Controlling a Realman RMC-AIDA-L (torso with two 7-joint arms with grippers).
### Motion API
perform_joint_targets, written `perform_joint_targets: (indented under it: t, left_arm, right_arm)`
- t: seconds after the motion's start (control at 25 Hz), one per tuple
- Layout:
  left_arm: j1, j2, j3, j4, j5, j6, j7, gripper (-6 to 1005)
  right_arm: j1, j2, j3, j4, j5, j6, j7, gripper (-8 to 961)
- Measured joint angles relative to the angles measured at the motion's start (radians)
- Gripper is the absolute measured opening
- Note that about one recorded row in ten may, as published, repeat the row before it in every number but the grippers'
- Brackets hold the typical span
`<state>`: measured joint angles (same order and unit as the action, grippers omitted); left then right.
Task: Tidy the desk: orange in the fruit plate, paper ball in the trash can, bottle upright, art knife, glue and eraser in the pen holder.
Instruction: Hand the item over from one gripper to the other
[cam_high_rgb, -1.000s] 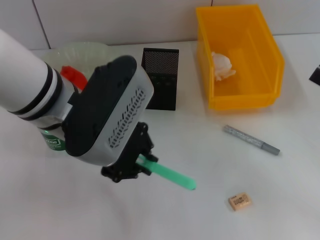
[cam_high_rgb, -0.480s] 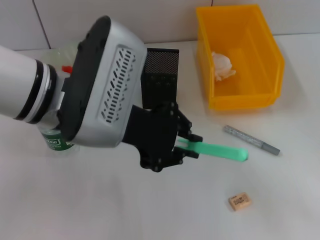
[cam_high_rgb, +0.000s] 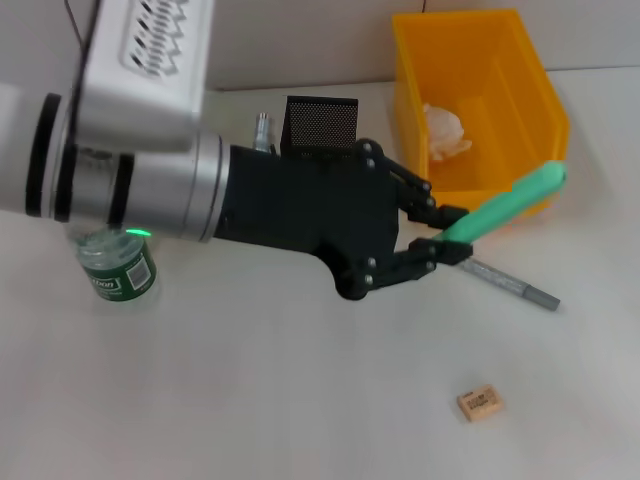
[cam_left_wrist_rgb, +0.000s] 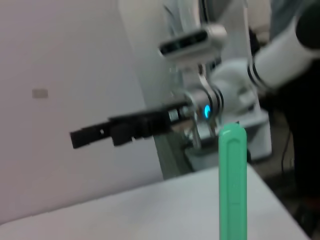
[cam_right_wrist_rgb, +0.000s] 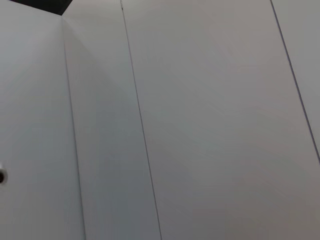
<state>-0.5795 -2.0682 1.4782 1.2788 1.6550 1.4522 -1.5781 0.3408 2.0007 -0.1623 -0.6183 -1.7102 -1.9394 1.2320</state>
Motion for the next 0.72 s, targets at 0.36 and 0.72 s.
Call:
perform_joint_targets:
  t: [0.36,0.72]
  left_arm:
    - [0.001,0.0,-0.02,-0.062,-0.102,0.061,-0.169,193]
    - [-0.009,-0.003,-0.017,-0.168,-0.188,0.114,-0.353,193]
  right_arm:
    - [0.015,0.0,-0.004,-0.002,0.0,0.007,-0.018,694]
    - [0.039,-0.02,-0.072,0.004,-0.012,-0.028,0.196,691]
